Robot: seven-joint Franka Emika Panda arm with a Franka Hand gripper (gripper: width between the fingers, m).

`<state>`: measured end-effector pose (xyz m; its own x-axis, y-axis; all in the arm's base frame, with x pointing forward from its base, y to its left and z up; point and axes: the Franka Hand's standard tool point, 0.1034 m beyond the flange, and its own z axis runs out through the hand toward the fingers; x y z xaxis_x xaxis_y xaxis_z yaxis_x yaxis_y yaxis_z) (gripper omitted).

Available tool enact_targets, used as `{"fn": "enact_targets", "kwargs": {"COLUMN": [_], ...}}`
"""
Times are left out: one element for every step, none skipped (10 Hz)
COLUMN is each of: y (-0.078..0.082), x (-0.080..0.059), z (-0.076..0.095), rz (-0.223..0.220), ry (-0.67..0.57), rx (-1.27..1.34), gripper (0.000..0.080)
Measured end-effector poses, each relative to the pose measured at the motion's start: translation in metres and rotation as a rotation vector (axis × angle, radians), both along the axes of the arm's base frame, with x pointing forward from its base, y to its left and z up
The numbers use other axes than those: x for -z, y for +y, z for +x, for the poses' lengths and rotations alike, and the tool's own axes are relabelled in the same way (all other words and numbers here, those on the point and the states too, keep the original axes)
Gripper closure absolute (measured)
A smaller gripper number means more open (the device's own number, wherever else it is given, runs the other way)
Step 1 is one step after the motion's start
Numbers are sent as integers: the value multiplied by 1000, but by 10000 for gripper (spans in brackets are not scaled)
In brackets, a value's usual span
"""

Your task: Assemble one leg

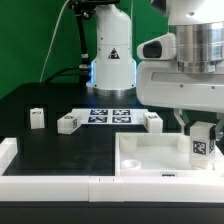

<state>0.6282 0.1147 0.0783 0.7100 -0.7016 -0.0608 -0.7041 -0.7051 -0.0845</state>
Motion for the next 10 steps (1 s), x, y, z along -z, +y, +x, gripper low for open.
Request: {"fn": "enact_targets", "kwargs": {"y": [0,0,1,1,2,2,2,3,3,3], "x": [0,0,0,0,0,0,-1,-2,-3,-3], "z": [0,-1,-1,-1,-1,0,0,-1,0,0], "rz": [-1,-3,3,12,12,11,10,5,-5,-12], "ry": [20,33,42,54,54,50,42,51,41,24], "rx": [195,321,400,509,506,471,391,350,208,33], "gripper": [509,509,509,434,434,287,193,193,159,152]}}
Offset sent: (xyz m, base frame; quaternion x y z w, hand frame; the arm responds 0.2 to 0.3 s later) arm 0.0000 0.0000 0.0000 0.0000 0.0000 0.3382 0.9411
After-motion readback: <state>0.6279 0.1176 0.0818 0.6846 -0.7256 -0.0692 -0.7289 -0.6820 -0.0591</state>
